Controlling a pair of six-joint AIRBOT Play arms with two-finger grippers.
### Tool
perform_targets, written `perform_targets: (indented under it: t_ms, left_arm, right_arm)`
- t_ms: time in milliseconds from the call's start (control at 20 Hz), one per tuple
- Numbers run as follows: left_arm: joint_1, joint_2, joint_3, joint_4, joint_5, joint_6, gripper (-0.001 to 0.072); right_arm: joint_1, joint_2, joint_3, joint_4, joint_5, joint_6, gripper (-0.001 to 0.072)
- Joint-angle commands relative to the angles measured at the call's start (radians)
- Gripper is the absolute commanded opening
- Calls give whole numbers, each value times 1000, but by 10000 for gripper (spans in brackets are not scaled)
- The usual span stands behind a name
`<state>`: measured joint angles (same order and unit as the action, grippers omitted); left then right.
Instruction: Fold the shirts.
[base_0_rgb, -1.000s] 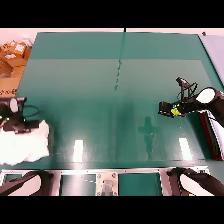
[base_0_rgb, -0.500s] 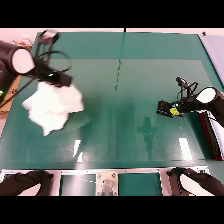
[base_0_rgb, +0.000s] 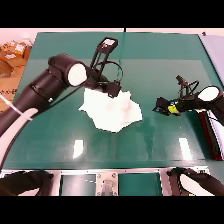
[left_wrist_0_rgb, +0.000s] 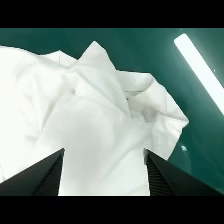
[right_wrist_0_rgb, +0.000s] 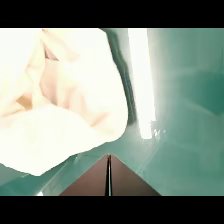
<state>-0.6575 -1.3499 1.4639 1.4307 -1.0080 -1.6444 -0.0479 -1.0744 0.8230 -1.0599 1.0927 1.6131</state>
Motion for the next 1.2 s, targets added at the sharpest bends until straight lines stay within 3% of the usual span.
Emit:
perform_targets:
  t_ms: [0, 100, 150, 350, 400, 600, 850, 950, 1000, 1050, 1100, 1150]
  left_arm:
    - [121, -21, 45, 16, -159, 30, 567]
    - [253, -27, 32, 13, -228, 29, 567]
    - [315, -31, 6, 1, -227, 29, 567]
    - [506, -104, -126, -136, -133, 34, 581]
    - [522, -147, -131, -172, -101, 59, 720]
    - [512, -312, -131, -349, 95, 151, 716]
    - [512, -430, -124, -689, 243, 374, 712]
    - [512, -454, -124, -754, 261, 434, 514]
    - [512, -462, -124, -766, 260, 459, 465]
    - [512, -467, -124, -765, 260, 462, 464]
    - [512, -467, -124, -765, 255, 468, 286]
    - [513, -466, -119, -764, 235, 482, 32]
  right_arm:
    - [-46, 1, 32, 1, 3, -3, 45]
    - [-71, -1, 34, 0, 6, -10, 338]
    - [-74, -7, 33, 0, 6, -30, 361]
    - [-72, -108, 33, 6, -29, -29, 362]
    - [-72, -145, 33, 11, -47, -29, 359]
    - [-64, -284, 34, 70, -105, -61, 353]
    - [19, -401, 35, 227, -168, -163, 353]
    - [68, -438, 45, 301, -204, -209, 353]
    - [90, -455, 58, 317, -214, -212, 353]
    - [107, -473, 76, 320, -214, -212, 353]
    - [123, -488, 97, 320, -214, -212, 352]
    - [134, -496, 115, 320, -213, -212, 340]
